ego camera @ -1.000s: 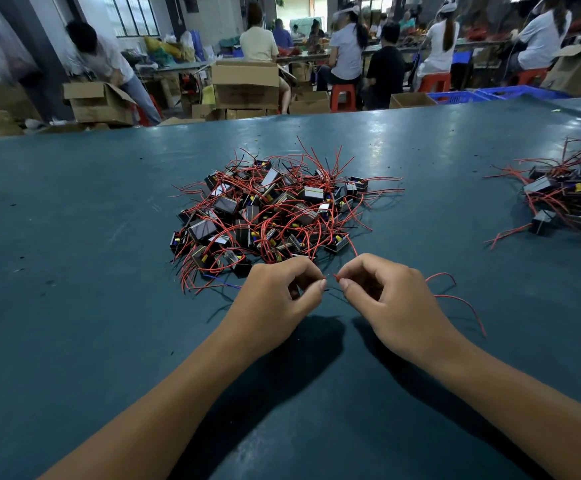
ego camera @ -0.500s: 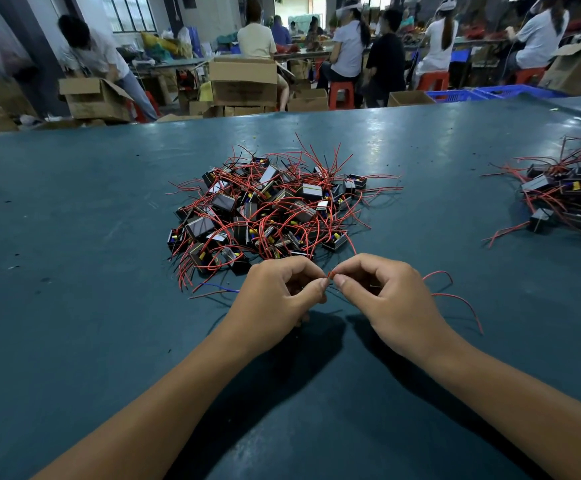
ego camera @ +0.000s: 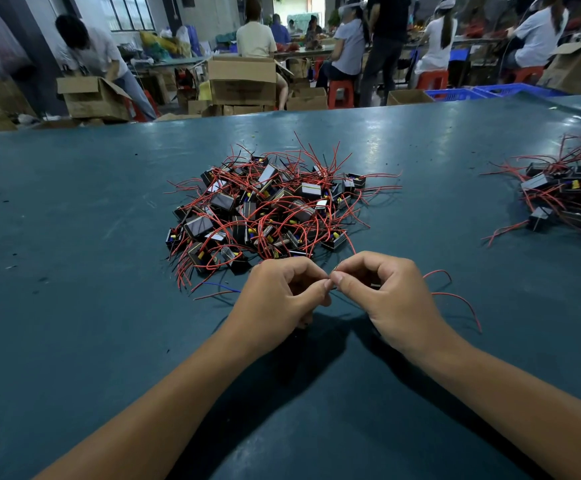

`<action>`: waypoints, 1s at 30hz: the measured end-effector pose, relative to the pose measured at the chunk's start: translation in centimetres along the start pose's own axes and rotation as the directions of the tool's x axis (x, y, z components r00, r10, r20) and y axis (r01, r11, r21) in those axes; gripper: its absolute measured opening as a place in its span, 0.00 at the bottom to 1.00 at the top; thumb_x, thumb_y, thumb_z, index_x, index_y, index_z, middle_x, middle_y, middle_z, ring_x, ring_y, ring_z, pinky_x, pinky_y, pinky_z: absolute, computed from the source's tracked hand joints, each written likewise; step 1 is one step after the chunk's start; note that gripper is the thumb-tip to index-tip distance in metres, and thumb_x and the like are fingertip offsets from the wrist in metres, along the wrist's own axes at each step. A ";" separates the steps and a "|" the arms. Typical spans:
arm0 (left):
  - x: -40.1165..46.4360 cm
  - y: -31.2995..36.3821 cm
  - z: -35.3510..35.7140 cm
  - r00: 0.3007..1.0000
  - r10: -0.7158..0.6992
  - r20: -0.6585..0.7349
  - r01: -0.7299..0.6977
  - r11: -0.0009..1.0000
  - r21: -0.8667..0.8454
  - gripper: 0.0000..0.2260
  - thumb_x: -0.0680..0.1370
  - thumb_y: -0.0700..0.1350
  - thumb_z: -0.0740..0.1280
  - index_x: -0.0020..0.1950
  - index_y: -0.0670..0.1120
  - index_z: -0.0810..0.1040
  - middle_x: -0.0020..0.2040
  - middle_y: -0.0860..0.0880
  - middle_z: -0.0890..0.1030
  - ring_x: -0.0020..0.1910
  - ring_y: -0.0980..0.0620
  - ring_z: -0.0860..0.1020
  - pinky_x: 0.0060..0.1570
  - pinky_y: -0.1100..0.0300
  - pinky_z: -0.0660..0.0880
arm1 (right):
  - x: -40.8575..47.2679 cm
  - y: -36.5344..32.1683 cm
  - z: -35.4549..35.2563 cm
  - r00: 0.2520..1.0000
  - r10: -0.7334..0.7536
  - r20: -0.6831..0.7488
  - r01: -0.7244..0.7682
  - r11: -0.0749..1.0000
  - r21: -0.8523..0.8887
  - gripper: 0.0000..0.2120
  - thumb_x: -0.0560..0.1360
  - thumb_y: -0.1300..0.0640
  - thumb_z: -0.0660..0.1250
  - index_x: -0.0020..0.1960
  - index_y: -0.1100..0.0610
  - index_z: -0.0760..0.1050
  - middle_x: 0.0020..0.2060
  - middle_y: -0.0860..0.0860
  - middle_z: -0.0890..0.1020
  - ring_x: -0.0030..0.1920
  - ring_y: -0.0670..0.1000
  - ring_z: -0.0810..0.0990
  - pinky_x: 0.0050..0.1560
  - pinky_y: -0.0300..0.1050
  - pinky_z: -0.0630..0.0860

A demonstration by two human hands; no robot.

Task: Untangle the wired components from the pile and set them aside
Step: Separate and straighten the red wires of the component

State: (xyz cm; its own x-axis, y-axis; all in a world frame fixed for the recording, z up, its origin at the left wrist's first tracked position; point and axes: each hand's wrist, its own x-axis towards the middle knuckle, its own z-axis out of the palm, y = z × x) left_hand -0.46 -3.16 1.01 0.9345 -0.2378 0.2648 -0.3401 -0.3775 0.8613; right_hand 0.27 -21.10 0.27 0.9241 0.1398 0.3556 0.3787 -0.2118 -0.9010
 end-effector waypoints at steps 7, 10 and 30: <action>-0.2 0.4 -0.2 0.997 0.050 -0.060 -0.052 0.998 -0.038 0.07 0.78 0.46 0.72 0.53 0.49 0.76 0.44 0.50 0.81 0.33 0.49 0.79 0.34 0.55 0.79 | -0.1 -0.3 -0.2 0.999 -0.041 -0.008 0.040 0.998 -0.037 0.06 0.74 0.60 0.73 0.39 0.53 0.81 0.31 0.47 0.81 0.32 0.43 0.75 0.35 0.38 0.72; 0.0 0.8 -0.7 0.969 0.240 -0.054 -0.218 0.939 0.265 0.05 0.78 0.50 0.69 0.50 0.50 0.78 0.42 0.55 0.77 0.37 0.54 0.76 0.36 0.64 0.72 | -0.4 -0.6 -0.3 0.993 -0.116 0.026 0.118 0.985 -0.122 0.05 0.73 0.61 0.73 0.40 0.53 0.81 0.31 0.46 0.80 0.31 0.42 0.74 0.33 0.36 0.70; -0.1 2.0 -1.1 0.997 0.051 0.048 -0.063 0.960 0.273 0.12 0.79 0.45 0.67 0.35 0.47 0.77 0.28 0.56 0.73 0.27 0.58 0.68 0.29 0.65 0.64 | -0.6 -1.6 -0.7 0.896 -0.407 0.177 0.442 0.789 -0.427 0.03 0.72 0.63 0.73 0.39 0.59 0.80 0.33 0.48 0.78 0.34 0.47 0.76 0.37 0.42 0.73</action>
State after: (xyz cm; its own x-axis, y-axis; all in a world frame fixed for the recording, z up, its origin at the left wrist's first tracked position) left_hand -1.14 -2.87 3.17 0.9096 -0.3000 0.2875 -0.4138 -0.5921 0.6915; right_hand -0.88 -21.57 1.62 0.6651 0.3831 0.6410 0.7292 -0.5182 -0.4469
